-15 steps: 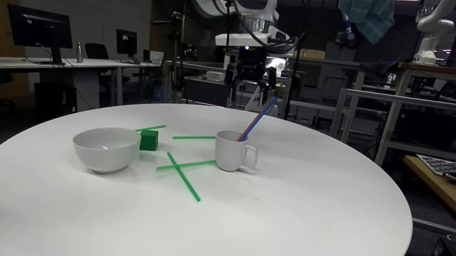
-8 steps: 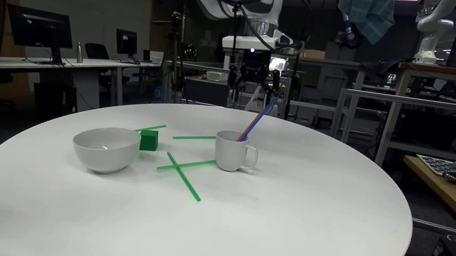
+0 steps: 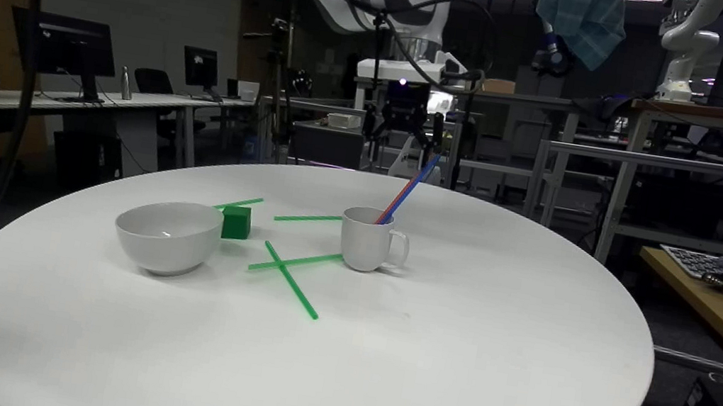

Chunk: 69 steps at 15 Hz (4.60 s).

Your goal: Take the red straw out of the white mug

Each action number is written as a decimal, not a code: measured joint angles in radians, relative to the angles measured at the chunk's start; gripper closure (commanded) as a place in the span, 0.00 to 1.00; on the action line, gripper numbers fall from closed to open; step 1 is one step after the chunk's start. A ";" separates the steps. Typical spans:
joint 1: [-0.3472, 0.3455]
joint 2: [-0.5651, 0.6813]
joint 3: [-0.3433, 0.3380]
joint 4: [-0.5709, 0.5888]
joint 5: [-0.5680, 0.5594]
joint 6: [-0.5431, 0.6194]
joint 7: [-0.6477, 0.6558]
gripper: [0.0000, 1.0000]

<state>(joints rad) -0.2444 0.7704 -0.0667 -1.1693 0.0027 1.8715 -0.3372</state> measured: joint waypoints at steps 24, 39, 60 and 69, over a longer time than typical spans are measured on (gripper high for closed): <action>-0.020 0.062 0.013 0.112 0.001 -0.109 -0.036 1.00; -0.020 0.066 0.013 0.118 0.001 -0.123 -0.039 0.00; -0.047 0.177 0.032 0.270 0.011 -0.199 -0.092 0.83; -0.047 0.192 0.033 0.293 0.018 -0.212 -0.092 1.00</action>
<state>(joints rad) -0.2919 0.9629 -0.0338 -0.8761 0.0212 1.6591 -0.4291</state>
